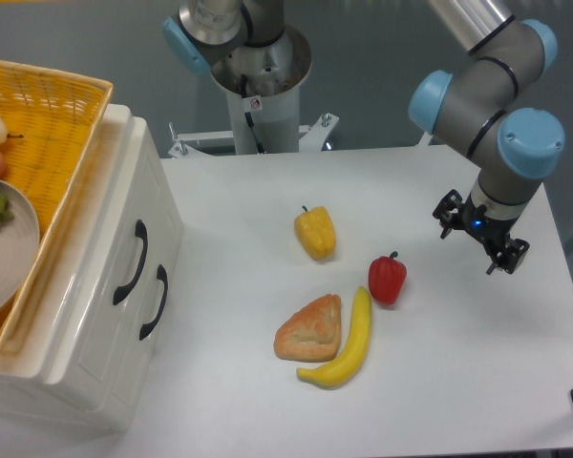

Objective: Slide the top white drawer open

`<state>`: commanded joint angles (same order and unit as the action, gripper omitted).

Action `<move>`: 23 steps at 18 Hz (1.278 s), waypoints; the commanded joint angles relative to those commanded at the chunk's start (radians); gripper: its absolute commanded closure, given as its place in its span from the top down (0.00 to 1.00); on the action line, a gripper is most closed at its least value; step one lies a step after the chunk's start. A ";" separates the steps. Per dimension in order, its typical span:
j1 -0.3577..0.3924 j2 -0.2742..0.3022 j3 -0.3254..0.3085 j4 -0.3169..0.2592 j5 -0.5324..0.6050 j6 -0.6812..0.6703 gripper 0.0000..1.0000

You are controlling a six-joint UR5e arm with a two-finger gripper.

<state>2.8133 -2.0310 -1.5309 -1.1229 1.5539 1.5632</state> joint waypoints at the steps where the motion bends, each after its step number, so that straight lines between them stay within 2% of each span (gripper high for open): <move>1: 0.002 0.000 0.000 0.000 0.000 -0.030 1.00; 3: -0.003 0.003 0.000 0.000 0.000 -0.112 1.00; 5: -0.008 0.017 -0.003 -0.005 0.009 -0.134 1.00; 10: -0.046 0.064 -0.043 -0.012 0.009 -0.290 1.00; 16: -0.081 0.109 -0.063 -0.074 0.008 -0.388 1.00; 20: -0.124 0.117 -0.069 -0.086 -0.002 -0.514 1.00; 23: -0.165 0.135 -0.069 -0.126 -0.026 -0.638 1.00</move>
<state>2.6478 -1.8960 -1.5999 -1.2486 1.5280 0.9255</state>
